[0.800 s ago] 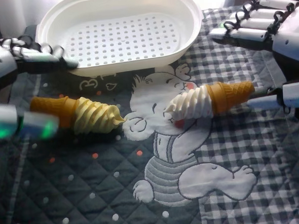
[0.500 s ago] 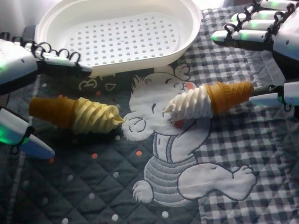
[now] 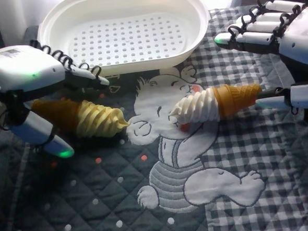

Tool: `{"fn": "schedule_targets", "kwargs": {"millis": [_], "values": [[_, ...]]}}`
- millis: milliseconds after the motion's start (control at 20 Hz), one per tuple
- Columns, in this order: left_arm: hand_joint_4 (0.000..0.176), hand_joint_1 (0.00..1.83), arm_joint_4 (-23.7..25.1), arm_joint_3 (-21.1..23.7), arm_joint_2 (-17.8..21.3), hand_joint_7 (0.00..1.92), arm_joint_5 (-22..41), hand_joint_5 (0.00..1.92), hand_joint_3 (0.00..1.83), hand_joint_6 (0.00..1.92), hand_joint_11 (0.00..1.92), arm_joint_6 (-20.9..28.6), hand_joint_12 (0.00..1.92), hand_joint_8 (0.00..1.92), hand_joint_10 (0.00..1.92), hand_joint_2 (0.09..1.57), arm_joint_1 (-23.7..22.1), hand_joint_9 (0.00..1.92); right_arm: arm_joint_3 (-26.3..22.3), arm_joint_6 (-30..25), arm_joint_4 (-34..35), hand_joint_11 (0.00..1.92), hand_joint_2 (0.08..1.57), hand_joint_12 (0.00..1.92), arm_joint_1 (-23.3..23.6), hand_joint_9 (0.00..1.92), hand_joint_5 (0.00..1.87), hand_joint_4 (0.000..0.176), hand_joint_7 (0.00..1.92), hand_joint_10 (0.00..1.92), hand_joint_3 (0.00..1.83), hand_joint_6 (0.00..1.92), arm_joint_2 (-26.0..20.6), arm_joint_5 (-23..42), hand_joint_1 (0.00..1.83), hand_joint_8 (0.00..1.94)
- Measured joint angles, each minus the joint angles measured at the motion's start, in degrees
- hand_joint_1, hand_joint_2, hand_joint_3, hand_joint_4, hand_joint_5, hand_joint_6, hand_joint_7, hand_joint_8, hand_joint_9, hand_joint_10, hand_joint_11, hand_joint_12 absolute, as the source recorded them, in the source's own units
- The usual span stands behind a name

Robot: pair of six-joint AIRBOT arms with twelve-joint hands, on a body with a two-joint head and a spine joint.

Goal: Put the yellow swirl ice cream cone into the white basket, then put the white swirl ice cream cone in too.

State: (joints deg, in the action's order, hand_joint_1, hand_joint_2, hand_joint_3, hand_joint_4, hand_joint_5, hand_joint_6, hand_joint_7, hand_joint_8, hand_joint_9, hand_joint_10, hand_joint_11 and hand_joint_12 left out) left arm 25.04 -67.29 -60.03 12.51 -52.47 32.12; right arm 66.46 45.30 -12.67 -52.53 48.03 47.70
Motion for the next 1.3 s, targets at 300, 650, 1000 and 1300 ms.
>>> {"fn": "schedule_targets", "kwargs": {"millis": [300,650,1000,1300], "values": [[0.013,1.09,0.4,-0.9,-1.7,0.93,-0.7,1.25,0.01,0.29,0.87,0.0,1.69,0.99,1.48,0.95,-0.4,0.82,0.1,0.0,0.0,0.13,1.11,0.55,0.0,0.30,0.25,0.021,0.29,0.00,0.00,0.00,0.0,0.0,0.67,0.00],[0.000,1.20,-2.8,-1.0,-1.0,0.81,0.7,1.17,0.00,0.69,1.11,0.9,1.92,1.78,1.91,1.03,0.2,0.97,0.1,0.0,0.1,0.08,1.11,0.58,0.0,0.28,0.27,0.016,0.29,0.00,0.00,0.00,0.0,0.0,0.71,0.00],[0.000,1.28,-10.3,-0.6,3.3,1.03,12.7,1.38,0.00,0.11,0.82,2.5,1.63,1.11,1.19,1.04,-2.1,0.94,0.1,0.0,0.2,0.06,1.12,0.74,0.0,0.26,0.23,0.054,0.28,0.00,0.00,0.00,0.0,0.0,0.70,0.00],[0.000,1.27,-16.5,-11.0,-4.1,1.12,16.6,1.35,0.00,0.18,0.57,2.5,1.65,0.93,0.93,1.02,-9.7,0.95,0.4,0.0,0.2,0.03,1.09,0.72,0.0,0.26,0.27,0.030,0.29,0.00,0.00,0.00,0.3,0.0,0.77,0.00]]}}
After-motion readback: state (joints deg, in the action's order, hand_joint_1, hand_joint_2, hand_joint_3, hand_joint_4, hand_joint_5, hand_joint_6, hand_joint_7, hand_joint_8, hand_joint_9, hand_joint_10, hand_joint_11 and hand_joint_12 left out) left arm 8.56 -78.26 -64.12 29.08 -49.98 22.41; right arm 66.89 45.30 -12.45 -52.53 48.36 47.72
